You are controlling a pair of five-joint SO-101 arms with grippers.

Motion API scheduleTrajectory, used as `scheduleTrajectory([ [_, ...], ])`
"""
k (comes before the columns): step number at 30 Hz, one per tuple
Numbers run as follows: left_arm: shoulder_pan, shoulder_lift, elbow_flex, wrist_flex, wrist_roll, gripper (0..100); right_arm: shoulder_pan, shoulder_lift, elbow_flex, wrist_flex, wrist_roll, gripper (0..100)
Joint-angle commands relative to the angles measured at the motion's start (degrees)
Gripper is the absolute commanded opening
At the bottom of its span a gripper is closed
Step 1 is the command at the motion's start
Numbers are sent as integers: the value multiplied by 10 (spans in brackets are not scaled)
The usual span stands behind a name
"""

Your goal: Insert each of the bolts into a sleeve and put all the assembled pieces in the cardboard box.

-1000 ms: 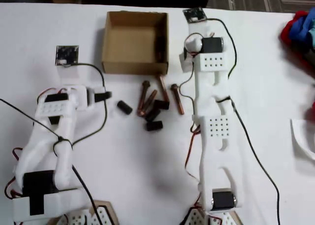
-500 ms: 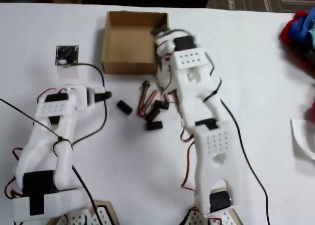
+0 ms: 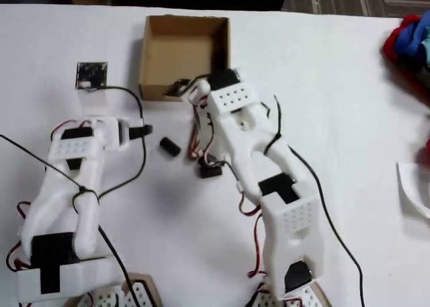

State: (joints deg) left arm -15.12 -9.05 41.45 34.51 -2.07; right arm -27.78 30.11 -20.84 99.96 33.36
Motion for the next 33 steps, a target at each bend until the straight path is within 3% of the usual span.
scheduleTrajectory([
  [1,0,-3,-15,-8,-1,426,-25,-41,18,13,33,170],
  [11,-1,-3,-15,-8,-1,426,-77,-41,36,13,125,170],
  [19,-11,-3,-15,-8,1,426,-90,-36,37,6,137,170],
  [27,-147,-3,-15,-9,233,426,-90,-35,37,0,137,170],
  [33,-160,-3,-15,-9,248,426,-87,-11,34,-15,137,170],
])
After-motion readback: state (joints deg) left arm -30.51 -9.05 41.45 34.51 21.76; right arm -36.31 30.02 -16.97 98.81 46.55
